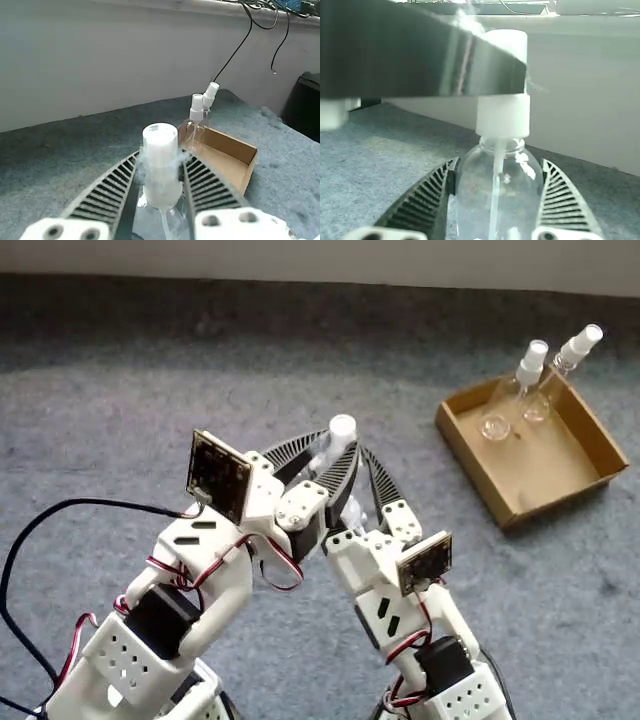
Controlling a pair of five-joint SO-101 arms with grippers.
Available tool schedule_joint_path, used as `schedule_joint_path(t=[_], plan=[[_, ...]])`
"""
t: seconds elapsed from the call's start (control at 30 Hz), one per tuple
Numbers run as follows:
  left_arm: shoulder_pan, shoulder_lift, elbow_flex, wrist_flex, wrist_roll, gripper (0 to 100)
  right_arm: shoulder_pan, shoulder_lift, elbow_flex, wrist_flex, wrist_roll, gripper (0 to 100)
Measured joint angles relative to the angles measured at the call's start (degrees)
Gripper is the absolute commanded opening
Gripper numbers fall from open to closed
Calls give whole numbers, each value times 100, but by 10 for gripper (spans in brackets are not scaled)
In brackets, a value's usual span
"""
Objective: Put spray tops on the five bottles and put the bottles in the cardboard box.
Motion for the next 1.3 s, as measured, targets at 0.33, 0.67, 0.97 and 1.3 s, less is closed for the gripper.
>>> schedule_joint_path(t=[0.33,0.67,0.97,1.3], plan=[[9,-9,62,0,-202,5,0,0,0,9,0,159],[9,0,62,0,-1380,6,0,0,0,26,0,159],[9,26,62,0,-1459,5,0,0,0,35,0,159],[9,-308,316,0,-1459,5,-9,0,0,35,18,159]])
